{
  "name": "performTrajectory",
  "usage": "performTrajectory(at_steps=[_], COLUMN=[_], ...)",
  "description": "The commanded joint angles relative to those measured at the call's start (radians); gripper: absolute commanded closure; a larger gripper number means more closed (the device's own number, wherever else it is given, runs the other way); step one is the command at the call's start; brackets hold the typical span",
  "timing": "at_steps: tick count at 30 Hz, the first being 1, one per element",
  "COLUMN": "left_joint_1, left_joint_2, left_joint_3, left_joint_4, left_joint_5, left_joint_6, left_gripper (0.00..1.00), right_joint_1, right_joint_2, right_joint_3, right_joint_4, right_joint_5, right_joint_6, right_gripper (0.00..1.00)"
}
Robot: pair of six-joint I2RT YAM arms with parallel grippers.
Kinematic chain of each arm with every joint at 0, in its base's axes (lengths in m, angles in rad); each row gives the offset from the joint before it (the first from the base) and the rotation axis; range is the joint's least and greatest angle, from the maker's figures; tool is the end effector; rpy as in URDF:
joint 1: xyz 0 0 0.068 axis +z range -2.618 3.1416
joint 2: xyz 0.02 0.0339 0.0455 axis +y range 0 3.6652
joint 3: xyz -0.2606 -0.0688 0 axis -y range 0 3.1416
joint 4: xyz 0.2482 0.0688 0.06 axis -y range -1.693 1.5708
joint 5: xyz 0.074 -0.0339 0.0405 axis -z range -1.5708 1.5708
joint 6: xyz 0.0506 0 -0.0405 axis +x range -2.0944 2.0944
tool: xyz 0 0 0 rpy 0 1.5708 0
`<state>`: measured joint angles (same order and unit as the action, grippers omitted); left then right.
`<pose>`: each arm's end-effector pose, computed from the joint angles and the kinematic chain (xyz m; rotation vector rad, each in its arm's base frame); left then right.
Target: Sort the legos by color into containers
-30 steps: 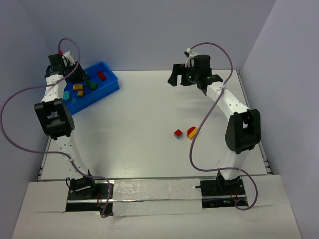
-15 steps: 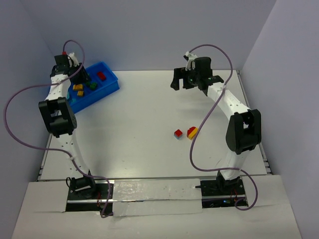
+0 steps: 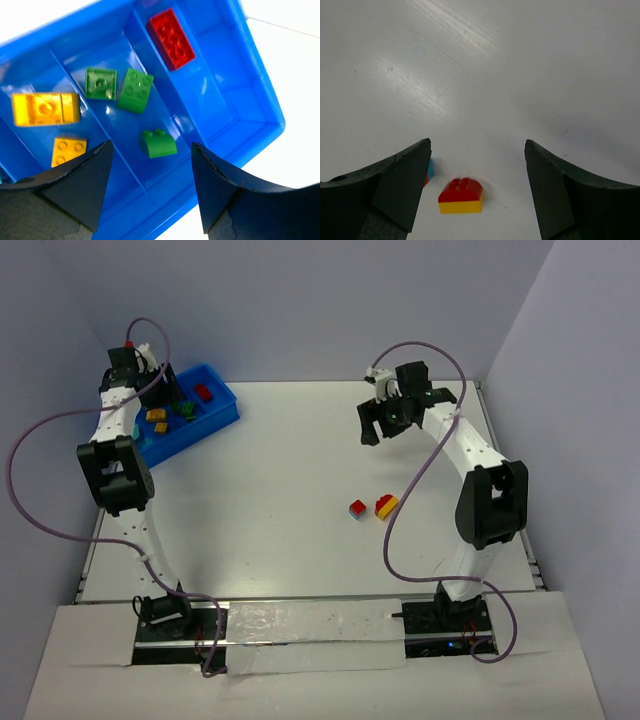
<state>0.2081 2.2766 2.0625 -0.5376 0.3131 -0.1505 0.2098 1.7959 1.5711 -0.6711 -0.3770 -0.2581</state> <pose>0.5253 0.0950 0.2343 -0.2546 2.2863 -0.3334 0.3963 0.1034 0.2762 -0.7201 2.3213 0.4419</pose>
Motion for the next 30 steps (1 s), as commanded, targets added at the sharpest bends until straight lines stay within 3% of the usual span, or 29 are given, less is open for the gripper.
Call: performTrajectory(at_steps=[1,5,8,15,19,30], left_joint_1=[-0.001,-0.025,-0.055,-0.104,-0.119,-0.134], left_joint_2=[-0.069,-0.168,-0.239,-0.355,-0.37,-0.453], left_joint_3=[0.07,0.036,-0.008,-0.13,-0.146,-0.288], left_joint_4=[0.003,0.028,0.038,0.064,0.051,0.099], left_joint_5=[0.018,0.049,0.045,0.099,0.089,0.064], left_joint_6=[0.02,0.055,0.083,0.107,0.082,0.043], left_gripper=[0.27,0.27,0.26,0.19,0.17,0.09], right_joint_1=[-0.031,-0.032,-0.032,-0.012,0.008,0.13], right_joint_2=[-0.079,-0.068,-0.066,-0.088,-0.052,-0.036], right_joint_3=[0.057,0.055,0.031,-0.057,-0.062,-0.198], right_joint_4=[-0.212,-0.418,-0.464,-0.505,-0.502,-0.422], right_joint_5=[-0.036,-0.026,0.027,0.055,0.102,0.233], right_joint_6=[-0.193,-0.345,-0.355,-0.419,-0.307,-0.122], right_gripper=[0.2,0.26,0.27,0.17,0.07,0.04])
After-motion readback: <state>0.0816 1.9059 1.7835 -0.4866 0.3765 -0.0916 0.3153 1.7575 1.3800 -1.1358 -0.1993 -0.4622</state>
